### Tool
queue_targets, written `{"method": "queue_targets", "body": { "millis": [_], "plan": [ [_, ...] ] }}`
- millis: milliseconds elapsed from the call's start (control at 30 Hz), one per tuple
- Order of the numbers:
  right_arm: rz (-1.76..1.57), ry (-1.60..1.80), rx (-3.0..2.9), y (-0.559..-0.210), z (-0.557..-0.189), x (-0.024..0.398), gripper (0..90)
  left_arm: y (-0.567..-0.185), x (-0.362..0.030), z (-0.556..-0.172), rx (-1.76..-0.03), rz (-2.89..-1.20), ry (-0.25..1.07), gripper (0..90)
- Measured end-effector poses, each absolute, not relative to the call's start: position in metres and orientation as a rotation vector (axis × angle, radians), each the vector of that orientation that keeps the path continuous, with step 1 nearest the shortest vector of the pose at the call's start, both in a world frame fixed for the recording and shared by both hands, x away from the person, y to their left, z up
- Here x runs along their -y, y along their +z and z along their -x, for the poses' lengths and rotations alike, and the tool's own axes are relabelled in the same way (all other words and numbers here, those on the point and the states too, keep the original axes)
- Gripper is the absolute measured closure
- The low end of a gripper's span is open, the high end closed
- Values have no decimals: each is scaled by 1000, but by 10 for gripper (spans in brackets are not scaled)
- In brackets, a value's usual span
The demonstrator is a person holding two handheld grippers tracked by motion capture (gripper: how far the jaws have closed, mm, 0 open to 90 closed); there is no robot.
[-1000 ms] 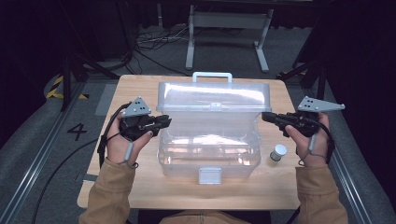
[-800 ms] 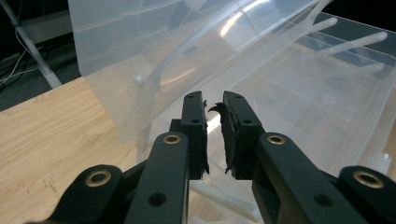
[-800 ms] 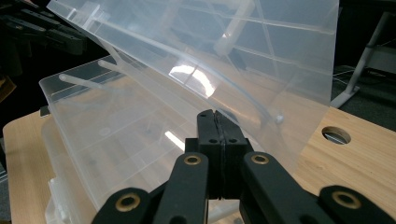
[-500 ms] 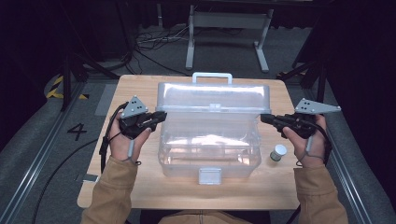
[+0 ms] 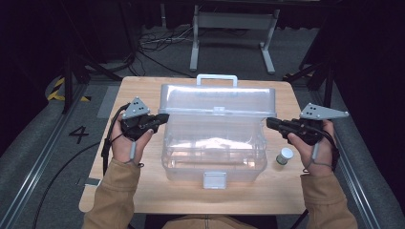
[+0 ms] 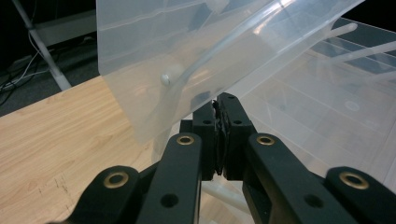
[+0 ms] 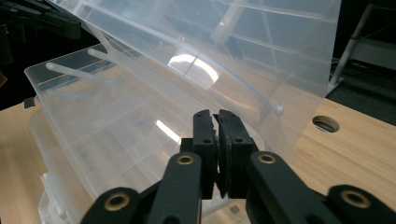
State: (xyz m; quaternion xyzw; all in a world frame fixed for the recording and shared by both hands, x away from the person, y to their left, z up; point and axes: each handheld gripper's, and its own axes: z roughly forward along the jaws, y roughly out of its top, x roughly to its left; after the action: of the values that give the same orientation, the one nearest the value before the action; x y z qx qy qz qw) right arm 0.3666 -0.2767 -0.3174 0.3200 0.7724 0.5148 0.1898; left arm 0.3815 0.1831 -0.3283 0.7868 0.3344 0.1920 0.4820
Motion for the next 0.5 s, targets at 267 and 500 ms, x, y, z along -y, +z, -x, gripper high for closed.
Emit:
{"method": "queue_targets", "body": {
  "millis": [267,500],
  "plan": [
    [-980,1382,-2050,-315,-354,282,671,-325,-184,-387,-807,-1912,444,874],
    [-973,1334,-1936,-320,-358,278,547,-324,-184,-390,-806,-1913,429,875]
  ]
}}
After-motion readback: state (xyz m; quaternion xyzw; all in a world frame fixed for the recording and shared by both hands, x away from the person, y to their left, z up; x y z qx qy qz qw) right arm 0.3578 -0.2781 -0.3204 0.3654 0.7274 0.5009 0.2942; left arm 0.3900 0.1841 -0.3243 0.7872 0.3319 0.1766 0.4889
